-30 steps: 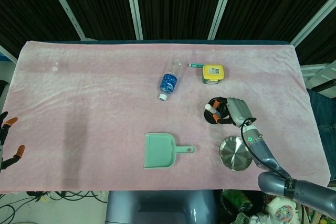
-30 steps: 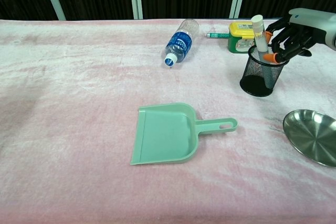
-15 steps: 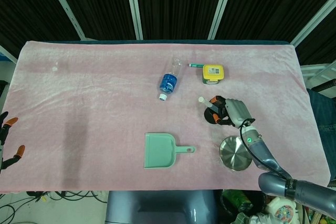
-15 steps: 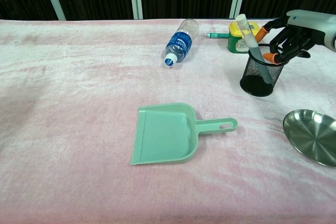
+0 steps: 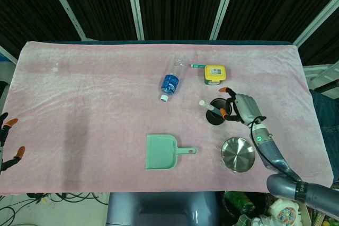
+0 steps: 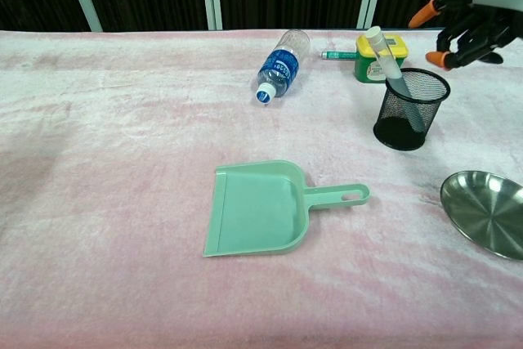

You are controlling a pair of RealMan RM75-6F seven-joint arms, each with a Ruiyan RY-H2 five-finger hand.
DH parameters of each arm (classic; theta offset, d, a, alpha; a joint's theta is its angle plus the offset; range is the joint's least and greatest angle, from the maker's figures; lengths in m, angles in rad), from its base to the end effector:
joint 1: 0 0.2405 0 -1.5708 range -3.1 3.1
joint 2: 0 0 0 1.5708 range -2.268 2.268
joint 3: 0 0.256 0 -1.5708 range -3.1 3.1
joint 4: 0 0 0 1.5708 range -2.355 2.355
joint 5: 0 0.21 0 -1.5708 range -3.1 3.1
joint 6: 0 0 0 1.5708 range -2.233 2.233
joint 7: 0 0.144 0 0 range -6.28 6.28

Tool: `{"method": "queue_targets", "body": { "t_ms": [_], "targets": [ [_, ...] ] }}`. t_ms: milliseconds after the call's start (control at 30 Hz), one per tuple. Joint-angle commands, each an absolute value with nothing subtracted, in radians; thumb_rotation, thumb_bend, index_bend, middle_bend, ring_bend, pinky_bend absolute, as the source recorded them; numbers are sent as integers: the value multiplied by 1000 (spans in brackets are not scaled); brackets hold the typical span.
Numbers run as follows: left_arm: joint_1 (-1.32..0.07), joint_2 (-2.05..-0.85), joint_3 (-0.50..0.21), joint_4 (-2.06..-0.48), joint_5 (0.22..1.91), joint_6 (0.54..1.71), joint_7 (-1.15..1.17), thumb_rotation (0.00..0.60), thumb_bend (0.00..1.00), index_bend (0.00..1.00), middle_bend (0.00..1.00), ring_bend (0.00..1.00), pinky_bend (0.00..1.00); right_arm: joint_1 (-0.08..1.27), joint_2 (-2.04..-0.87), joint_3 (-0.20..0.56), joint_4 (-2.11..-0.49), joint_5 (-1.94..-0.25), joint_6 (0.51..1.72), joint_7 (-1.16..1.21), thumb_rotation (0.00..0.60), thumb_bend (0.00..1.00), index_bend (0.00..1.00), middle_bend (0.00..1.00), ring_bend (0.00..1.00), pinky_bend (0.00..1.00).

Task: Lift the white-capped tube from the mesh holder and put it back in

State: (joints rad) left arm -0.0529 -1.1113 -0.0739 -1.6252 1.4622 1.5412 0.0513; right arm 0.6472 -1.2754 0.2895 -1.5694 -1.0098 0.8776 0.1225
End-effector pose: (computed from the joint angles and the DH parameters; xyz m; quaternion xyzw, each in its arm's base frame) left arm -0.3144 0.1754 0.1733 -0.5689 -0.3684 -0.3834 0.6274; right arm -0.1955 -0.3685 0.0811 0.5848 -0.5495 0.4411 0.4018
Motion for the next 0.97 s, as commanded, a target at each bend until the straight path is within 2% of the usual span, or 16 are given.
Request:
{"method": "queue_targets", "body": {
  "t_ms": [33, 67, 133, 267, 333, 467, 600, 767, 967],
  "targets": [
    [-52, -1111, -75, -1625, 1462, 1543, 49, 600, 323, 158, 24, 0, 0, 586, -1164, 304, -1645, -1063, 895, 219, 600, 341, 91, 469, 645, 682],
    [-52, -1111, -75, -1625, 1462, 1544, 48, 600, 323, 158, 24, 0, 0, 572, -1143, 303, -1656, -1081, 897, 243, 600, 329, 55, 390, 563, 597],
    [-51, -1110, -76, -1625, 1462, 1546, 45, 600, 323, 158, 24, 0, 0, 541, -1109, 300, -1667, -1131, 924, 291, 600, 309, 35, 298, 466, 489],
    [-50, -1108, -79, -1623, 1466, 1555, 39, 600, 323, 158, 25, 0, 0, 447, -1082, 242, -1636, -1323, 1090, 325, 600, 248, 30, 188, 351, 348],
    [-49, -1107, -81, -1618, 1472, 1564, 41, 600, 322, 158, 24, 0, 0, 407, -1087, 211, -1606, -1385, 1169, 295, 600, 217, 23, 138, 302, 309],
    [-48, -1102, -86, -1607, 1492, 1587, 38, 600, 323, 158, 24, 0, 0, 312, -1121, 147, -1550, -1486, 1354, 176, 600, 182, 15, 91, 253, 275],
    [-49, -1097, -87, -1596, 1506, 1597, 40, 600, 323, 158, 24, 0, 0, 239, -1140, 91, -1523, -1545, 1459, 112, 600, 173, 13, 88, 243, 261],
    [-54, -1091, -85, -1599, 1505, 1583, 32, 600, 322, 158, 24, 0, 0, 170, -1125, 22, -1532, -1580, 1500, 40, 600, 173, 2, 88, 220, 245],
    [-59, -1084, -79, -1608, 1500, 1565, 44, 600, 322, 158, 24, 0, 0, 126, -1100, -26, -1574, -1574, 1484, -11, 600, 174, 0, 87, 216, 245]
  ]
}}
